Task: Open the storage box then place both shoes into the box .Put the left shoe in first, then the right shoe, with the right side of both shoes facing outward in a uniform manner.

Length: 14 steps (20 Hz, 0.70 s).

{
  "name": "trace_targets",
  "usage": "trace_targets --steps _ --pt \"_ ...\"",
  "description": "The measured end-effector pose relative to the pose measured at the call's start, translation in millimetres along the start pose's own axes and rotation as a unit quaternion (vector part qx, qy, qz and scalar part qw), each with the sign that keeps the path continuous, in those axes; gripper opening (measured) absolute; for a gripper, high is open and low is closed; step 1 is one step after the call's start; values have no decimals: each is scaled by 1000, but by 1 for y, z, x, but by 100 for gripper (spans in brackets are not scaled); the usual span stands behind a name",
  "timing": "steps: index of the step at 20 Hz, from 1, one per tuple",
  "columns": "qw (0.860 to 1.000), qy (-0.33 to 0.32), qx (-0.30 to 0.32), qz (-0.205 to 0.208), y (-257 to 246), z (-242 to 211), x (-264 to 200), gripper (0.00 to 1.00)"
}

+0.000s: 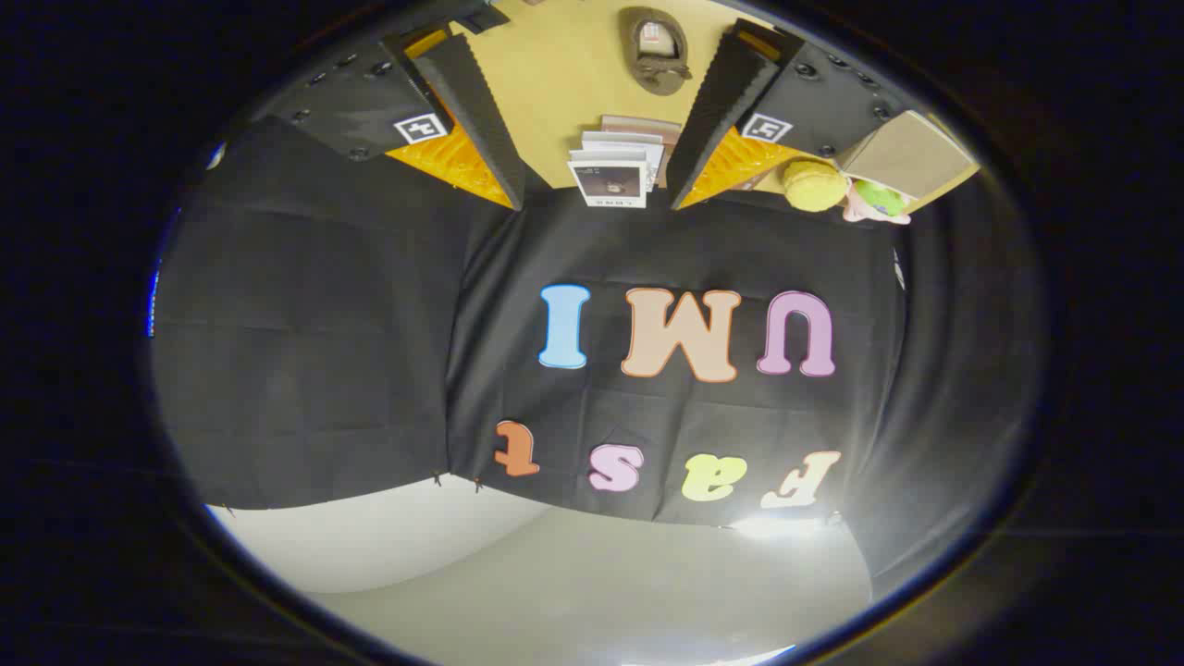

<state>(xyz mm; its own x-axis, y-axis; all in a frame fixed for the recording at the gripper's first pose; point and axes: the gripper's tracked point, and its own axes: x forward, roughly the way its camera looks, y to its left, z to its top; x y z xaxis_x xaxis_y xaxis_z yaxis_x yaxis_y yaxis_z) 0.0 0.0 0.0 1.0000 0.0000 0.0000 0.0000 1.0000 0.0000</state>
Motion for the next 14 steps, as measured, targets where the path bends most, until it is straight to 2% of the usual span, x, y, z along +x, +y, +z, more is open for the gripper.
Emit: trace_targets --steps 6,14 --pt "1000 -14 22 -9 -4 7 -1 99" --pt "999 18 51 8 10 -22 10 99"
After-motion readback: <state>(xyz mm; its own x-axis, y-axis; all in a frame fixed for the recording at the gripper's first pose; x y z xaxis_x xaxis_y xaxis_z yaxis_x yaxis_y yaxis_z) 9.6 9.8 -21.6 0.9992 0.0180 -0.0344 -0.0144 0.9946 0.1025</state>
